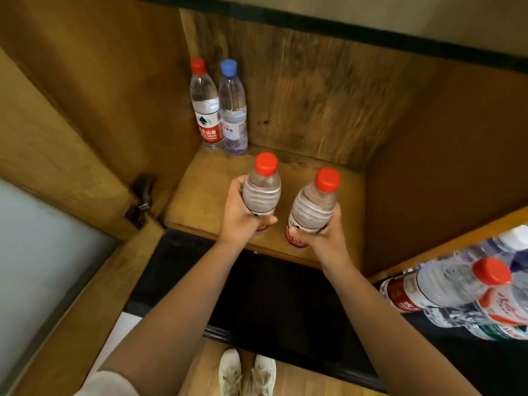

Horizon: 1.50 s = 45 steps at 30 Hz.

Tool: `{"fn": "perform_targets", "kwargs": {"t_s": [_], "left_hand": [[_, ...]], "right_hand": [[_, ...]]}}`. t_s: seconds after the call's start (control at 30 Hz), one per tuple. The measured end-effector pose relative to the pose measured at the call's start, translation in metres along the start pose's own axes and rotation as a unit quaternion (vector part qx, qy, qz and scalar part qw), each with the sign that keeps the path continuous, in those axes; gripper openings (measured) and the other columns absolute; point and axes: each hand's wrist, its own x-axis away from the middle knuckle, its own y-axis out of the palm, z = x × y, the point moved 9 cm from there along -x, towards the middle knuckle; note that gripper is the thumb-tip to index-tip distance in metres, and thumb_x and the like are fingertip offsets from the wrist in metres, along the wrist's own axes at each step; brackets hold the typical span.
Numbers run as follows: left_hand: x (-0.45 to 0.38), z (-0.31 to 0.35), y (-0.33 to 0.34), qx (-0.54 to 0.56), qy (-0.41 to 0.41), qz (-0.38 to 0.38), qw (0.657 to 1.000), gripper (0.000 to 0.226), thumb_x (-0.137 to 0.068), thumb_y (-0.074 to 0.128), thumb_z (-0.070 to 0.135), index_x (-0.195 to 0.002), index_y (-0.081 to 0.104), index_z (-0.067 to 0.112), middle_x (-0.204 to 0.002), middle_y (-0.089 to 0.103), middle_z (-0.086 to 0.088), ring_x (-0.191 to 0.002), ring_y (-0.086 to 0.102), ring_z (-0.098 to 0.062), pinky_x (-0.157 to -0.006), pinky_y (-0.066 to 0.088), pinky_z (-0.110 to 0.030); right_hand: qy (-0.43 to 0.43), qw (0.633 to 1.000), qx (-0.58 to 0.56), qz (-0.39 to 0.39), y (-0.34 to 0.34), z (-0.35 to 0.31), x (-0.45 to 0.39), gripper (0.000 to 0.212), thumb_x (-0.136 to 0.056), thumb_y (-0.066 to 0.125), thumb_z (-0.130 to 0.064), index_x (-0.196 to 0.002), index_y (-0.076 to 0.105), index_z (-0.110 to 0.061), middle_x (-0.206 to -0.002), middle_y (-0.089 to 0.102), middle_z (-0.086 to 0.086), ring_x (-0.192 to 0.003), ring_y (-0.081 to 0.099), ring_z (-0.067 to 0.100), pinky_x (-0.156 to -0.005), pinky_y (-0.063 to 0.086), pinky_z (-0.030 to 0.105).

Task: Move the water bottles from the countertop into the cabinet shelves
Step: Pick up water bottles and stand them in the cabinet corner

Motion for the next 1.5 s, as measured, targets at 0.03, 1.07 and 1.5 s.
{"fn": "perform_targets", "kwargs": {"t_s": [0.03,1.07,1.5], "left_hand": [[-0.001,-0.003,0.0,-0.001,0.002,-0.005,1.0,0.082,-0.047,0.082,-0.015,-0.111,0.039,0.012,-0.101,0.054,0.009,-0.093,0.056,-0.003,-0.078,0.045,-0.008],[-0.012,-0.074,-0.003,-0.244,-0.108,0.058,0.962,0.062,-0.062,0.083,0.03,-0.108,0.044,0.013,-0.118,0.054,-0.005,-0.103,0.058,-0.027,-0.083,0.05,-0.044],[-0.121,-0.055,0.013,-0.342,-0.123,0.049,0.93,0.058,-0.075,0.074,0.025,-0.12,0.042,0.008,-0.124,0.055,-0.016,-0.112,0.056,-0.036,-0.089,0.047,-0.042]], "right_hand": [[0.007,1.0,0.0,-0.002,0.002,0.005,0.0,0.079,-0.059,0.078,0.007,-0.113,0.04,-0.037,-0.111,0.055,-0.009,-0.095,0.059,-0.009,-0.074,0.05,0.013],[0.056,0.951,0.29,0.09,0.005,0.028,-0.01,0.072,-0.07,0.077,-0.009,-0.13,0.037,-0.015,-0.128,0.052,0.004,-0.12,0.049,0.019,-0.098,0.041,0.03],[0.104,0.922,0.363,0.084,0.023,0.01,-0.129,0.066,-0.075,0.073,-0.022,-0.129,0.036,-0.015,-0.123,0.059,0.013,-0.111,0.056,0.034,-0.086,0.044,0.036]]}}
